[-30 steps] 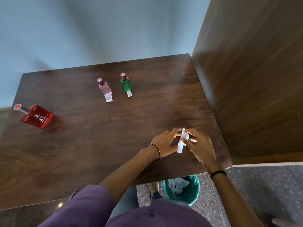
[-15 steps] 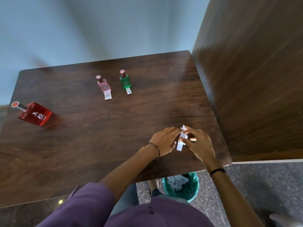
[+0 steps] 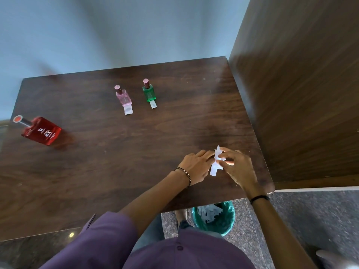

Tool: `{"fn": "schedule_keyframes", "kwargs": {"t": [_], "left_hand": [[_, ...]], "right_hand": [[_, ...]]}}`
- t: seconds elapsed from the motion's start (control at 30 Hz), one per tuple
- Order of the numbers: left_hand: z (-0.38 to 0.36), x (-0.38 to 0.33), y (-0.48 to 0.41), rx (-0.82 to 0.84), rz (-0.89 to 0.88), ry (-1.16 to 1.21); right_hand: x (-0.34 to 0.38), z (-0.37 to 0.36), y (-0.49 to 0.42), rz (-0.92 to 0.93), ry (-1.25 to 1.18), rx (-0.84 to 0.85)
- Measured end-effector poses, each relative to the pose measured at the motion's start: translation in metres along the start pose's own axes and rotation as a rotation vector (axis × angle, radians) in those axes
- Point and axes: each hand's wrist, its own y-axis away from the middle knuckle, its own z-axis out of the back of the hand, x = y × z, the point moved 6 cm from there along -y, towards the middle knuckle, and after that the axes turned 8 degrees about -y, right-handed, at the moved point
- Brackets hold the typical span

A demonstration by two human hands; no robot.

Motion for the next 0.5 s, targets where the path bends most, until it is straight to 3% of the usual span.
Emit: {"fn": "schedule_keyframes", "kwargs": {"t": [0.5], "left_hand": [[0.0003,-0.0108,0.0013,0.037,-0.099,-0.118]], "right_hand": [[0.0084,0.0066,0.0030,0.036,-0.052,-0.110]]}}
